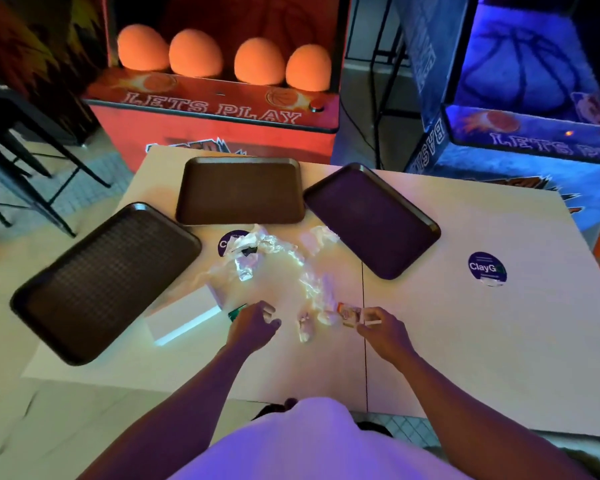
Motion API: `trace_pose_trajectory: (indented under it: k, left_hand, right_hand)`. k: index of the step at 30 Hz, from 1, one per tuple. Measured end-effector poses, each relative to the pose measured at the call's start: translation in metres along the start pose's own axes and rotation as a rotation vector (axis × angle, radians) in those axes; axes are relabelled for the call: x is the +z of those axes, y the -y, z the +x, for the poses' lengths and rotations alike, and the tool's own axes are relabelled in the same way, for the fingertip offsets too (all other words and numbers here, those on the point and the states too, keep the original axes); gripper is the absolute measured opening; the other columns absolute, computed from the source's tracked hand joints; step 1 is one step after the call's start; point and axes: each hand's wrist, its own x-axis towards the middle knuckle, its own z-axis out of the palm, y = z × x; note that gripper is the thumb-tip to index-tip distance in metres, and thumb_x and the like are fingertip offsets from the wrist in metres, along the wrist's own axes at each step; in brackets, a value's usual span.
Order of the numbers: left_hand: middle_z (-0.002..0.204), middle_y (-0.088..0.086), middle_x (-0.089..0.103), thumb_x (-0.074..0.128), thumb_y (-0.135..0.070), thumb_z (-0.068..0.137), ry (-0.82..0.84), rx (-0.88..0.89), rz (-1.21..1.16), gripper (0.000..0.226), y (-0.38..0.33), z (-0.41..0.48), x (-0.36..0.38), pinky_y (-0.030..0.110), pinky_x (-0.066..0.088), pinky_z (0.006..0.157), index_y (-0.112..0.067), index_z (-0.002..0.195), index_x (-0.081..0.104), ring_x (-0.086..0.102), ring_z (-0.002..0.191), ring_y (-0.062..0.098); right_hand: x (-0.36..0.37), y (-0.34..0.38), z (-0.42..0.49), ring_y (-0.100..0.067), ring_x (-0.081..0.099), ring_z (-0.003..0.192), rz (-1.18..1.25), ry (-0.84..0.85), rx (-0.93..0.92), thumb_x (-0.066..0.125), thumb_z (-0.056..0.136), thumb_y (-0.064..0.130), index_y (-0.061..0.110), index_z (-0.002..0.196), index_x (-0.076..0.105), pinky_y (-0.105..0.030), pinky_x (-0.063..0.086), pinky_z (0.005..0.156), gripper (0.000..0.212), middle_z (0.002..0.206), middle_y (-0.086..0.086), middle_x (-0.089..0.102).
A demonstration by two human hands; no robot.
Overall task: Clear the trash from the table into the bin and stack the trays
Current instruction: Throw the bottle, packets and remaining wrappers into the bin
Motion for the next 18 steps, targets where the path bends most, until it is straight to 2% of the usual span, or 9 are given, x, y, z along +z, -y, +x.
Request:
trace_pose_trajectory:
  k: [4,9,14,18]
  left_hand:
    - [0.112,-0.005,0.074,0.074,-0.035,0.089,-0.025,-0.025,-0.036,0.028,0.013,-0.005,-0.002,0.037,0.055,0.096,-0.023,0.114,0.070,0.070,0.103,0.018]
    - [0.108,-0.007,0.075,0.073,-0.033,0.090,-0.062,-0.045,-0.054,0.024,0.021,-0.011,0.000,0.037,0.056,0.095,-0.024,0.112,0.069,0.070,0.098,0.016]
    - [0.105,-0.008,0.075,0.075,-0.033,0.089,-0.111,-0.081,-0.087,0.024,0.019,-0.017,0.009,0.035,0.056,0.093,-0.025,0.111,0.070,0.070,0.094,0.015]
    - [0.105,-0.007,0.076,0.076,-0.032,0.088,-0.147,-0.115,-0.093,0.024,0.013,-0.026,0.017,0.036,0.056,0.094,-0.024,0.111,0.071,0.072,0.097,0.014]
  right_hand:
    - [0.003,0.008,-0.002,-0.010,0.066,0.087,-0.039,0.022,-0.015,0.075,0.088,0.034,0.025,0.112,0.071,-0.013,0.044,0.064,0.026,0.112,0.006,0.073]
    - [0.005,0.014,-0.002,-0.015,0.070,0.091,-0.037,0.073,-0.028,0.077,0.083,0.025,0.022,0.110,0.073,-0.021,0.048,0.072,0.028,0.108,0.004,0.073]
    - [0.004,0.015,0.007,-0.020,0.071,0.099,-0.078,0.105,-0.068,0.076,0.084,0.025,0.018,0.111,0.073,-0.031,0.056,0.085,0.028,0.108,0.001,0.073]
    - [-0.001,0.014,0.016,-0.024,0.069,0.100,-0.129,0.132,-0.121,0.076,0.083,0.025,0.014,0.110,0.073,-0.036,0.057,0.087,0.029,0.108,-0.003,0.073]
